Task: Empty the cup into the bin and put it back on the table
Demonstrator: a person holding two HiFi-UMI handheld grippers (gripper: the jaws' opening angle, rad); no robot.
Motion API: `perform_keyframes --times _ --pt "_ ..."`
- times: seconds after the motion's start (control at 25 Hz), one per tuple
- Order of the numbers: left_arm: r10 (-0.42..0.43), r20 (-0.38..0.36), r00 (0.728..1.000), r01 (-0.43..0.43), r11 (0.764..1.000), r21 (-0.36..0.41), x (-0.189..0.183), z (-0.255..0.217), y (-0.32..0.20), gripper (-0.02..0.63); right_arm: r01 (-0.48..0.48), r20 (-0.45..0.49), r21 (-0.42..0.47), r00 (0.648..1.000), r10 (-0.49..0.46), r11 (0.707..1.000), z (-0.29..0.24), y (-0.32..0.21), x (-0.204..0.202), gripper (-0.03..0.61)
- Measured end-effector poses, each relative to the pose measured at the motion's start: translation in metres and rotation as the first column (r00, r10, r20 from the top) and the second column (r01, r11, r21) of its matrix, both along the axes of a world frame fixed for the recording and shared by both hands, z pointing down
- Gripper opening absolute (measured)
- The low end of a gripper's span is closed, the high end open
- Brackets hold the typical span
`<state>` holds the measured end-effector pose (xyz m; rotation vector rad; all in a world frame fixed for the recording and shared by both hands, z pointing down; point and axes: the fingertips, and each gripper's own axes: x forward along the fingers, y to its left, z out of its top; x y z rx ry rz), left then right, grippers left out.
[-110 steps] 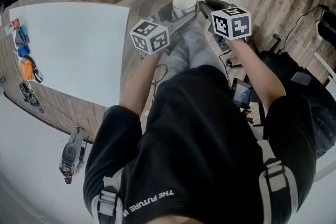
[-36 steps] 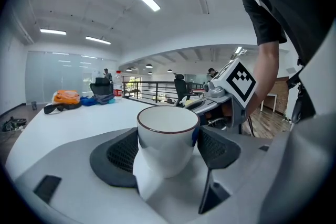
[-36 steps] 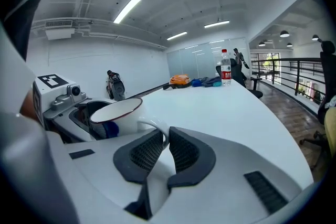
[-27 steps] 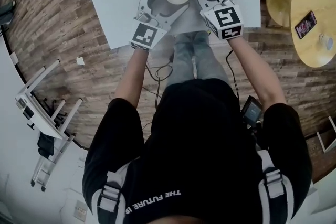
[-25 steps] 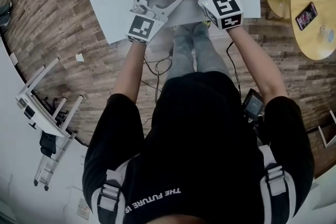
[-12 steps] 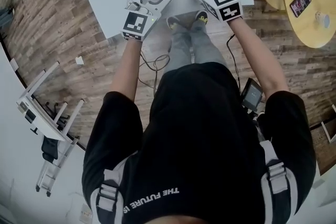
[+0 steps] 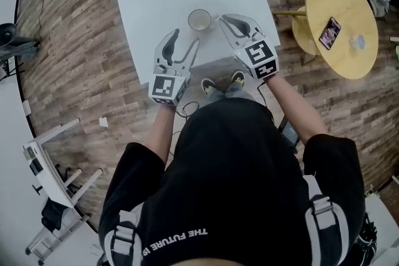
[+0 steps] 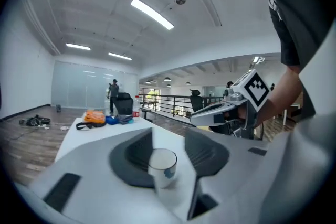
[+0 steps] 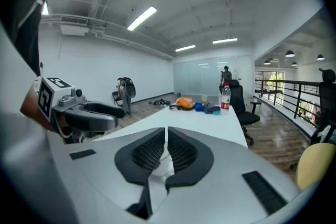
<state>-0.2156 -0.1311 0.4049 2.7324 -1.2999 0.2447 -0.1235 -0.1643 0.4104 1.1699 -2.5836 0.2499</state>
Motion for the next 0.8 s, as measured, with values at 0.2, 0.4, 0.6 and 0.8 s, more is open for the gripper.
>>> perform_keyframes --times 0.2,0.4,0.6,0.8 --pt "-0.104 -0.069 0.992 0.106 0.994 0.033 0.014 -0.07 0.011 0.021 -0.036 0.127 0.056 0.992 0.029 0.998 -0.072 0.02 -0.002 0.017" --pt "-0.102 -0.081 0.991 0.109 0.99 0.088 0.019 -0.104 0.01 0.021 -0.022 0.148 0.103 0.989 0.007 0.994 -0.098 0.026 -0.019 0.017" --pt "-0.107 -0.082 0.991 0.114 0.99 0.088 0.012 -0.106 0.014 0.021 -0.018 0.132 0.109 0.991 0.003 0.994 -0.1 0.03 -0.03 0.017" --pt "-0.11 -0.086 0.99 0.118 0.989 0.086 0.009 -0.104 0.013 0.021 -0.015 0.128 0.111 0.992 0.001 0.994 -0.097 0.028 -0.034 0.017"
